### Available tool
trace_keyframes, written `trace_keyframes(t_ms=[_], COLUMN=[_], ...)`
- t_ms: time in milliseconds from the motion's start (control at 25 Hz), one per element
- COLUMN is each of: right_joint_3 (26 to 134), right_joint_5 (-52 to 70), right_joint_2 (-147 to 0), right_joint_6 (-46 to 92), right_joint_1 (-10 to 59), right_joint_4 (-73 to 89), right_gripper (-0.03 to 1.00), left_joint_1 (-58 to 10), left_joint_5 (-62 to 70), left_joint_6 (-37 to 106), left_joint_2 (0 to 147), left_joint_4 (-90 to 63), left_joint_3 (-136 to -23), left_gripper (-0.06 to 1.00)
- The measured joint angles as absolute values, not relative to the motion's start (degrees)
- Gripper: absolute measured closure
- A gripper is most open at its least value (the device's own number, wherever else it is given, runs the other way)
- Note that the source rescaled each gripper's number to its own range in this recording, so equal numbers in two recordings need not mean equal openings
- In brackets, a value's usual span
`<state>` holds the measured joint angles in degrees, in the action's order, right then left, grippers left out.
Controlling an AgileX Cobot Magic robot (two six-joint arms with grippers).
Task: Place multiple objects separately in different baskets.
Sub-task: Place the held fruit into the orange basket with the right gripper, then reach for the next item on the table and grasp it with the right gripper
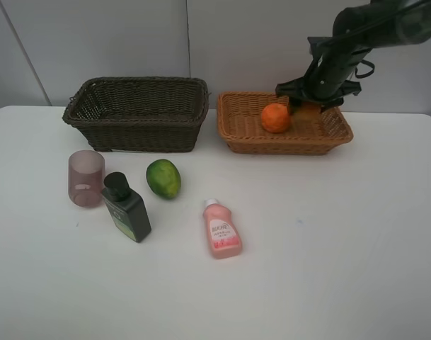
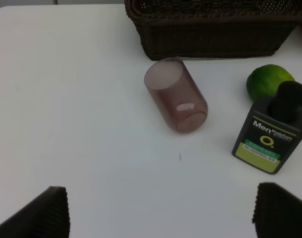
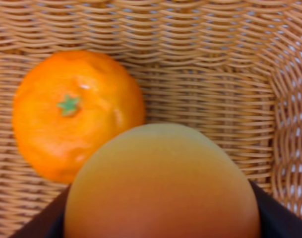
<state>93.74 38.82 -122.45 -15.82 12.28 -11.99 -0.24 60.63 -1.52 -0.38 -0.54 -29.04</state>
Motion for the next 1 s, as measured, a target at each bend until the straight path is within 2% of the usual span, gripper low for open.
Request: trace_keyframes(t_ms=[320, 400, 480, 520, 600, 680, 840, 1000], right_joint_3=[93.7, 93.7, 93.7, 93.7, 93.7, 93.7, 93.7, 93.7], right_joint_5=[38.7, 38.7, 38.6, 38.6, 38.6, 38.6, 38.8, 41.4], right_joint_2=[-124.3, -124.3, -124.3, -124.3, -124.3, -124.2, -123.4, -120.2], right_joint_6=[-15.8, -15.8, -15.8, -15.8, -15.8, -15.8, -15.8, -15.8], right_joint_1=[11.3, 11.3, 11.3, 11.3, 11.3, 11.3, 11.3, 11.8], right_joint_4=[-12.0, -12.0, -12.0, -12.0, -12.0, -12.0, -11.8, -10.8], right_gripper=[0.75, 0.65, 0.4, 0.4, 0.16, 0.03, -0.03, -0.03], left_joint_1=[-0.2, -0.2, -0.2, -0.2, -0.2, -0.2, -0.2, -0.2], left_joint_5=[60.6, 60.6, 60.6, 60.6, 60.6, 60.6, 60.6, 60.6], left_joint_6=[-1.5, -1.5, -1.5, -1.5, -1.5, -1.5, -1.5, -1.5], left_joint_2=[-0.4, -0.4, -0.4, -0.4, -0.4, -0.4, -0.4, -0.4], left_joint_4=[-0.5, -0.5, -0.5, -0.5, -0.5, -0.5, -0.5, -0.5], left_joint_3=[-29.0, -29.0, -29.0, -29.0, -29.0, -29.0, -29.0, -29.0], left_gripper=[0.02, 0.02, 0.02, 0.02, 0.02, 0.02, 0.02, 0.02])
